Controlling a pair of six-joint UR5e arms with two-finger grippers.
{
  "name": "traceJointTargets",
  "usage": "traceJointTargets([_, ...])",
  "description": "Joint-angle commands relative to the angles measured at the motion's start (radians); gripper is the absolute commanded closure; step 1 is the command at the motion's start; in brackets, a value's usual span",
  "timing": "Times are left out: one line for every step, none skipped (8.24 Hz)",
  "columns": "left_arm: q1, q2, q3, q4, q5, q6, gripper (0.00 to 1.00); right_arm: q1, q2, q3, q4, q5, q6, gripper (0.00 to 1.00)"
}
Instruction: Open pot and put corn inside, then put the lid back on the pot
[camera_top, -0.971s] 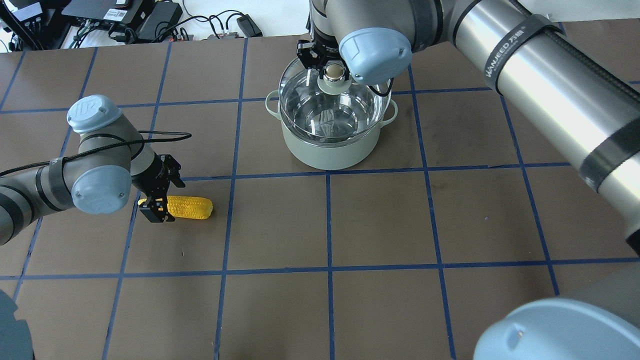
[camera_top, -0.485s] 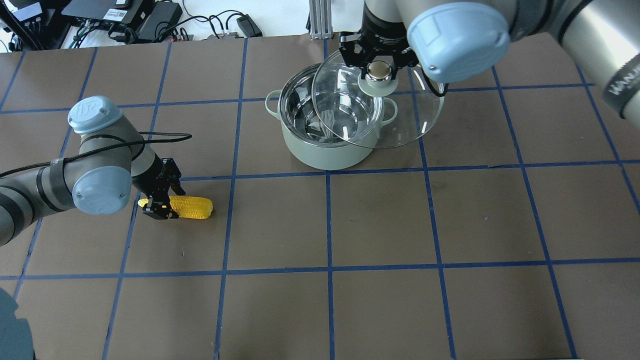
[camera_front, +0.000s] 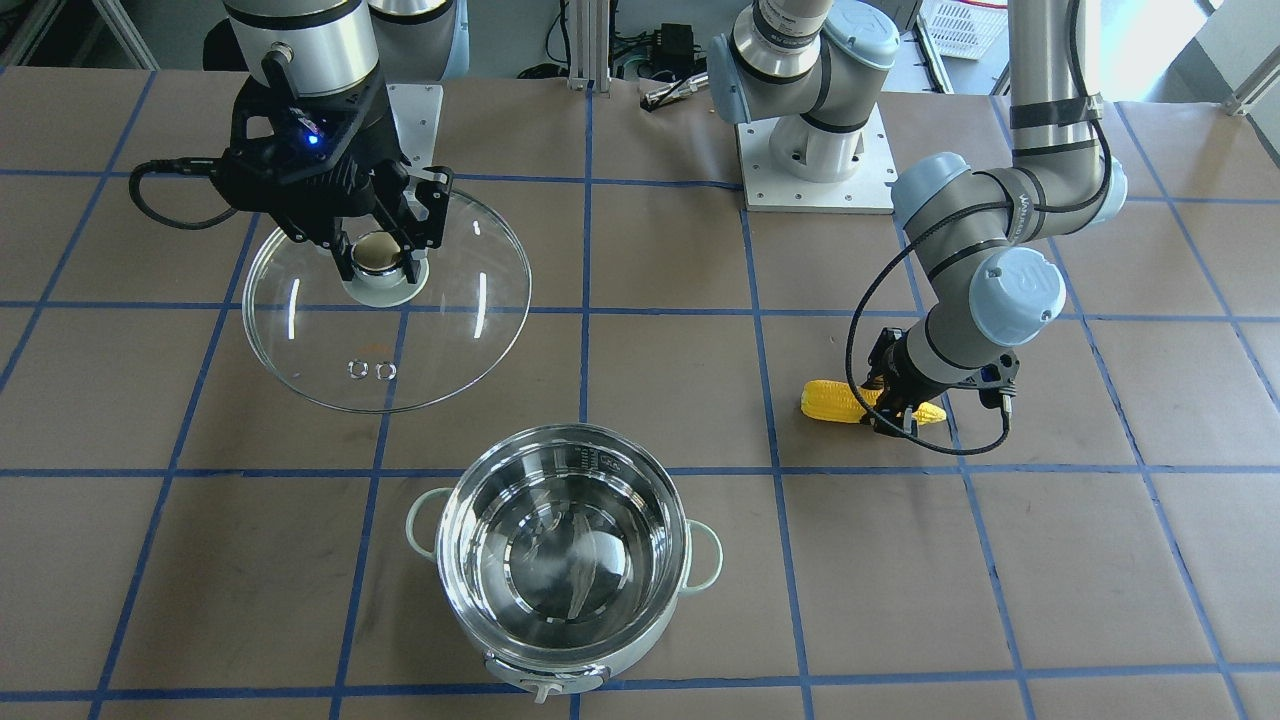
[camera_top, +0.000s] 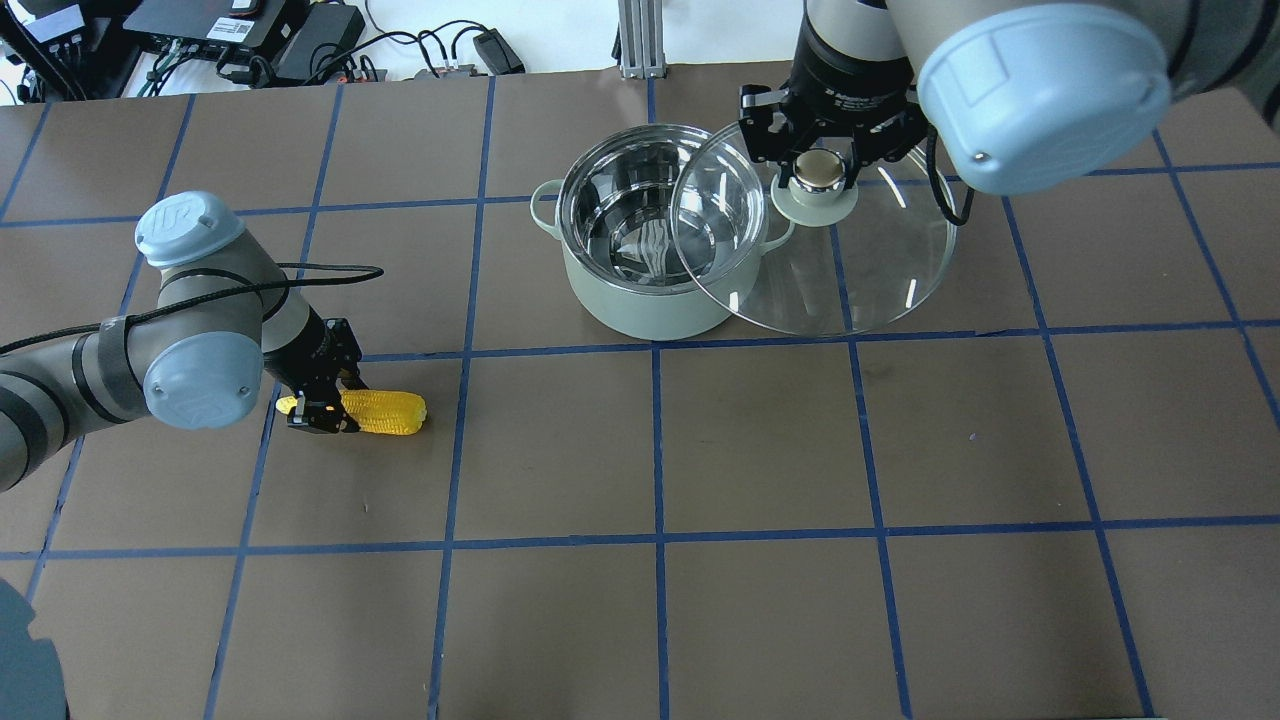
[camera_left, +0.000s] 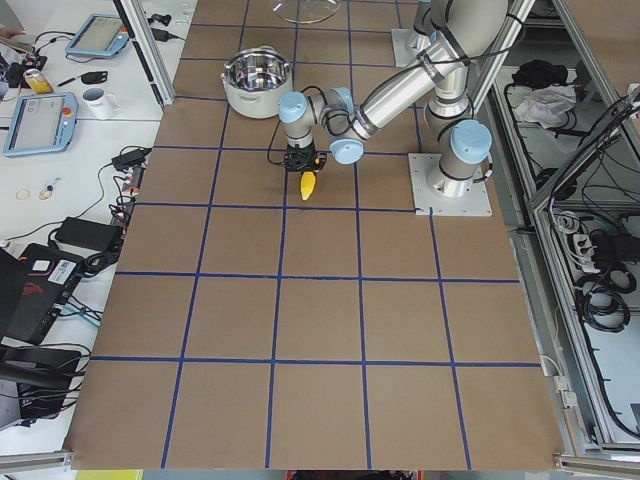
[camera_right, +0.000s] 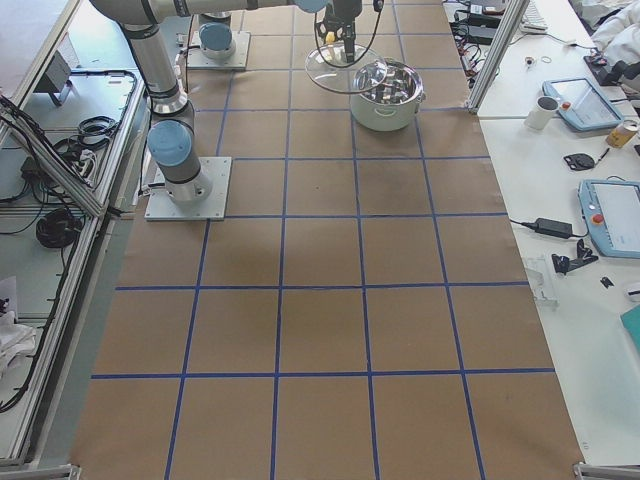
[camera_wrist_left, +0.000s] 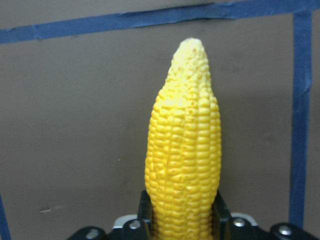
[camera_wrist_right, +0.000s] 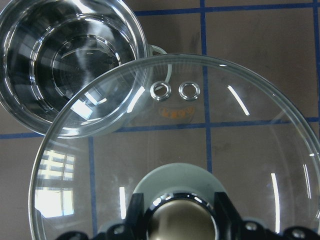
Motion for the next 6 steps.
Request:
traceJointTargets([-0.004, 0.043, 0.009, -0.030, 0.009, 0.004, 0.86, -0.023, -0.021, 0.016, 0.014, -0.002, -0.033, 0.67])
traceJointTargets([-0.004, 0.054, 0.015, -0.085, 0.060, -0.003, 0.87, -0.024, -0.023, 0.014, 0.020, -0.002, -0.039, 0.67])
traceJointTargets([-0.008, 0.066, 0.045, -0.101, 0.116, -0.015, 0.87, -0.030, -0.023, 0.013, 0.020, -0.001, -0.044, 0.67])
traceJointTargets([-0.008, 0.088, 0.097, -0.151, 0.121, -0.016, 0.87, -0.032, -0.024, 0.013, 0.021, -0.004, -0.044, 0.68])
traceJointTargets([-0.010, 0.094, 0.163, -0.214, 0.116, -0.059, 0.87, -0.033, -0.027, 0.013, 0.021, -0.007, -0.043, 0.68])
traceJointTargets([-0.031, 0.094, 0.224, -0.266, 0.103, -0.111, 0.88, -0.033, -0.029, 0.013, 0.021, -0.005, -0.043, 0.68])
